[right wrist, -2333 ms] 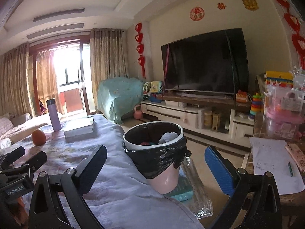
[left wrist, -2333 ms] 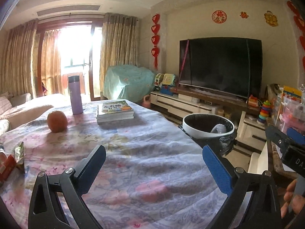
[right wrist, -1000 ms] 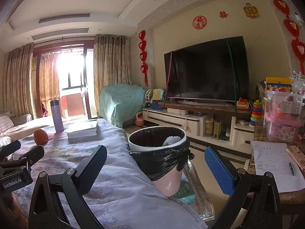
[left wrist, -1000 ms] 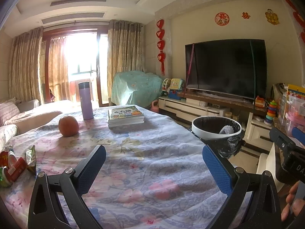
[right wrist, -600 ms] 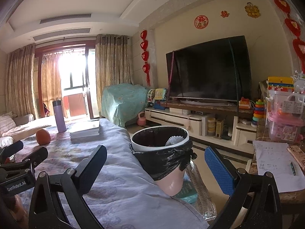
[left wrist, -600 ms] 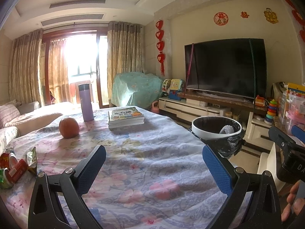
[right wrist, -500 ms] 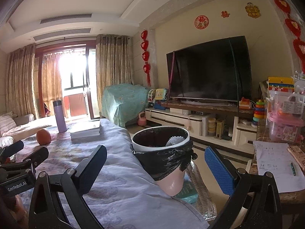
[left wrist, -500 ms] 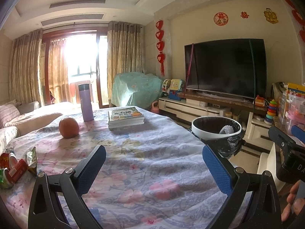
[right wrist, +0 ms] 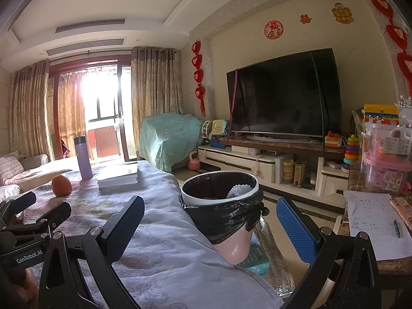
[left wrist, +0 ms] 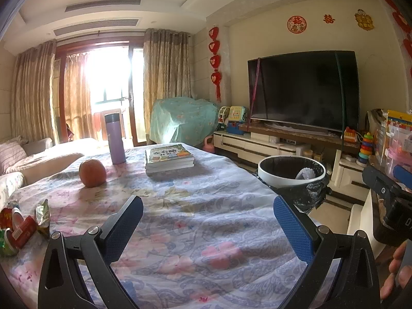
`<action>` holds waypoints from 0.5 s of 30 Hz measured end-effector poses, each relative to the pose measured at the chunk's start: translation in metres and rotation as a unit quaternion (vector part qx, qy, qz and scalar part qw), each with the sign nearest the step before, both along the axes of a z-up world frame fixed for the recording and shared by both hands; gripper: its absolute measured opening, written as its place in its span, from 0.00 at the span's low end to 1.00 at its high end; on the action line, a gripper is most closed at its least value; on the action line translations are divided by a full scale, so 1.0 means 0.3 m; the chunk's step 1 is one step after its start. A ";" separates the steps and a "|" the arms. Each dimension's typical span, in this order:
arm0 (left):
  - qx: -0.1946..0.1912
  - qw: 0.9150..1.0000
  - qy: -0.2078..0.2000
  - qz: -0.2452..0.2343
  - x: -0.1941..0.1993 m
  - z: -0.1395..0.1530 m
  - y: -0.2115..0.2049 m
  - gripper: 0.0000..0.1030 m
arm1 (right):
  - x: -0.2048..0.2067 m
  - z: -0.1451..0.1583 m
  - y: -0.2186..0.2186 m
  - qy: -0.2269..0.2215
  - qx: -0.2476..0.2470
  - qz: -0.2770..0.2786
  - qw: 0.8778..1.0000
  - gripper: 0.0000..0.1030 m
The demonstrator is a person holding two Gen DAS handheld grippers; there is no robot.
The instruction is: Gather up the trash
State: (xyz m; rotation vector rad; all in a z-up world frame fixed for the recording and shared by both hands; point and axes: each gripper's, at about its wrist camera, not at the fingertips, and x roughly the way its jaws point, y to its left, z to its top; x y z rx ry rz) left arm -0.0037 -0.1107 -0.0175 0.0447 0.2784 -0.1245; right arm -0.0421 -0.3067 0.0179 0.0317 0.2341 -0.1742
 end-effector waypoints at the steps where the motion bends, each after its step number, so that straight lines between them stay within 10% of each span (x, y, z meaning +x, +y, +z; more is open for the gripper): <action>1: 0.000 1.000 0.000 0.000 -0.002 0.000 -0.001 0.99 | 0.000 0.000 0.000 0.000 0.000 0.000 1.000 1.00; 15: 0.001 1.000 -0.001 0.000 0.000 0.001 0.000 0.99 | 0.000 0.004 0.008 0.003 0.001 0.001 1.000 1.00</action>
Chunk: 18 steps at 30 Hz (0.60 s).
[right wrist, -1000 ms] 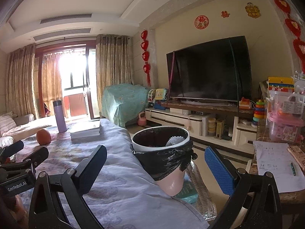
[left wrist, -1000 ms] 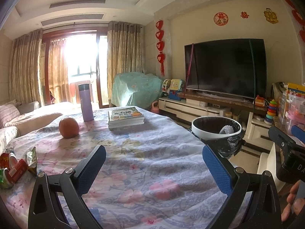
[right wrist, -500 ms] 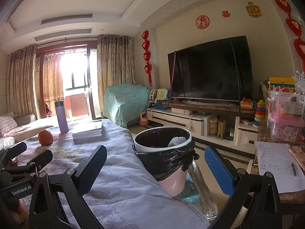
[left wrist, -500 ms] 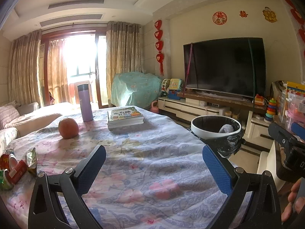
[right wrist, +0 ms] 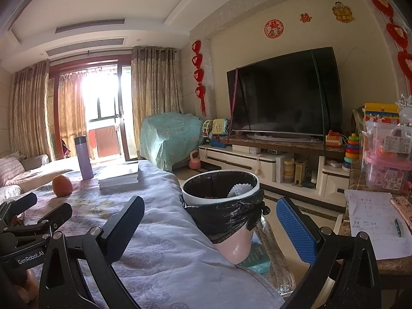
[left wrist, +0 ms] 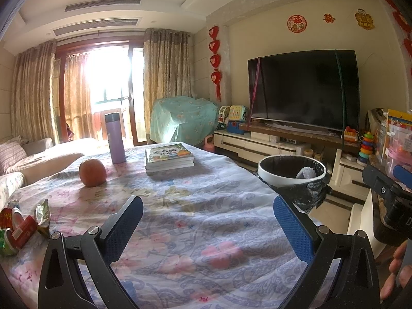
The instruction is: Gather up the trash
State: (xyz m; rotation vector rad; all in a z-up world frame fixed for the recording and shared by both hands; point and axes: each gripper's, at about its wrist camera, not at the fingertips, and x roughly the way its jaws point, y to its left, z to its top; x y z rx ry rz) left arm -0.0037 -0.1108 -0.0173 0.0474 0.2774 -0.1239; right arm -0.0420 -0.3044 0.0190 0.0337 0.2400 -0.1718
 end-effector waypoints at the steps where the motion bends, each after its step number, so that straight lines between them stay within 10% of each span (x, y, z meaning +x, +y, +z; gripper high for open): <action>1: 0.000 1.000 0.000 0.000 -0.001 -0.001 -0.001 0.99 | 0.000 -0.001 -0.002 -0.001 0.000 0.000 1.000 1.00; 18: 0.001 1.000 0.000 -0.003 0.001 -0.002 0.004 0.99 | 0.000 0.001 -0.001 0.000 0.001 0.000 1.000 1.00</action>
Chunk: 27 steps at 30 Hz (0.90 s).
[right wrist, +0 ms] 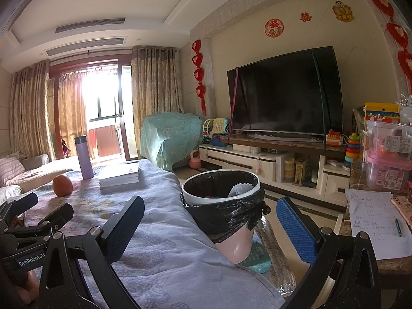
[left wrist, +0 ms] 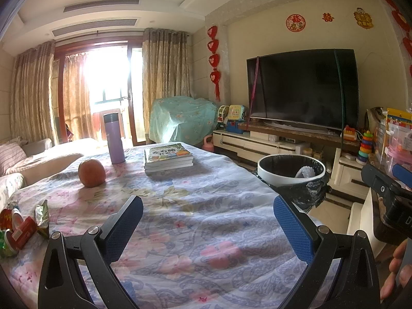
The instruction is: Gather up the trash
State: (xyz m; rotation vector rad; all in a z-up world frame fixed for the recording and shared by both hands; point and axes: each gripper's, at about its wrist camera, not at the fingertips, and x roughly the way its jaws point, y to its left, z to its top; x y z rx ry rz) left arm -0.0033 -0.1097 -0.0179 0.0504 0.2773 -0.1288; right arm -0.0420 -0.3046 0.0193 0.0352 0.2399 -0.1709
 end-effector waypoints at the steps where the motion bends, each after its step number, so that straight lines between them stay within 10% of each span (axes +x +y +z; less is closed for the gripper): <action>1: 0.000 1.000 0.000 0.000 0.000 0.000 -0.003 0.99 | 0.000 0.000 0.001 0.000 0.000 0.000 1.000 1.00; 27: -0.003 1.000 0.001 -0.005 -0.005 -0.008 0.012 0.99 | 0.021 -0.012 0.017 0.019 0.006 0.012 1.000 1.00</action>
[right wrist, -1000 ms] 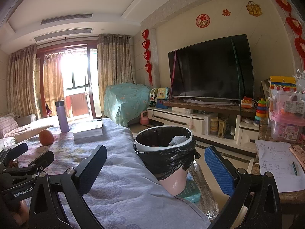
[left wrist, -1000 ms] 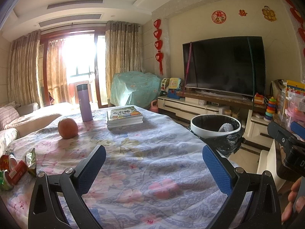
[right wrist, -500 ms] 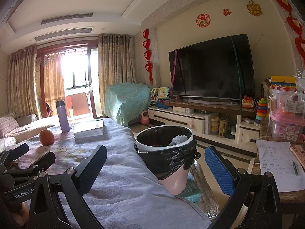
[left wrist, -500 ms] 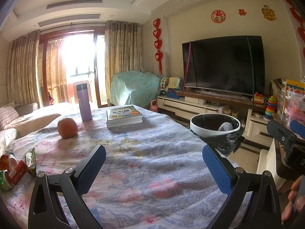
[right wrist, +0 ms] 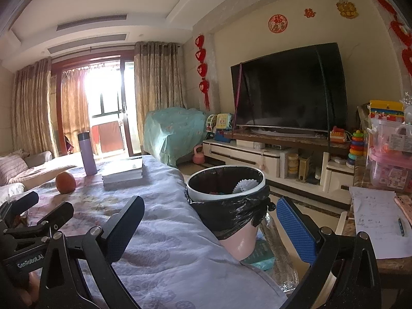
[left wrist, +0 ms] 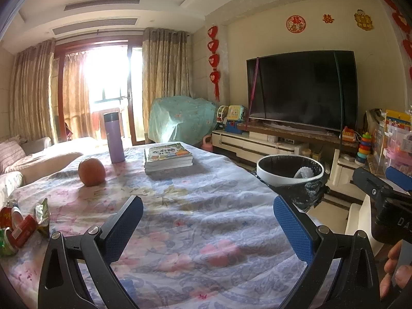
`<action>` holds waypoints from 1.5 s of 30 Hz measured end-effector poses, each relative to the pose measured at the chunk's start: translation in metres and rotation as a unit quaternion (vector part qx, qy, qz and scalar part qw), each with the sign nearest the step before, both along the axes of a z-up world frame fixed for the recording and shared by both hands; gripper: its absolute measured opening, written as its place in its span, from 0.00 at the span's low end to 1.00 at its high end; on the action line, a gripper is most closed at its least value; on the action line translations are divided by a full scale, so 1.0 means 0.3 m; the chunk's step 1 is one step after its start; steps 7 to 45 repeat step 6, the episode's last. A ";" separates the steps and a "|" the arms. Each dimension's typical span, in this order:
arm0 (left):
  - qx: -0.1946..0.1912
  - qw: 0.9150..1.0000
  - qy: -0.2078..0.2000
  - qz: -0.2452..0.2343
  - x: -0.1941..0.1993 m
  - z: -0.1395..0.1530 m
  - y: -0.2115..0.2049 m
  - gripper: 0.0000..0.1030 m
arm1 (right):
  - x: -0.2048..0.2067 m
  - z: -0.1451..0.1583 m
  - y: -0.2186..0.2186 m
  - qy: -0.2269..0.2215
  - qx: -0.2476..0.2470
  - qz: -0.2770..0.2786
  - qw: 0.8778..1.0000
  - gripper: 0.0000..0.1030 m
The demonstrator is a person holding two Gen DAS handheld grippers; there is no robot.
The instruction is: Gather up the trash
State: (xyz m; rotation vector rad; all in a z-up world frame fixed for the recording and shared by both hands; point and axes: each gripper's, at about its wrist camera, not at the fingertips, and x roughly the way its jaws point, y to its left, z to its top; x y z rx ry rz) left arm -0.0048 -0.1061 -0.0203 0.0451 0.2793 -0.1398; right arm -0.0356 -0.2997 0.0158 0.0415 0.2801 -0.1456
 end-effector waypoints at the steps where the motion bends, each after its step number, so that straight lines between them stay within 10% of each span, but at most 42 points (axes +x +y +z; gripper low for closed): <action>1: -0.001 1.000 0.002 -0.001 0.002 0.000 0.002 0.99 | 0.004 0.000 0.002 0.003 0.002 0.001 1.000 1.00; 45: -0.010 1.000 0.015 0.001 0.018 0.003 0.029 0.99 | 0.032 0.009 -0.004 0.017 0.013 0.007 1.000 1.00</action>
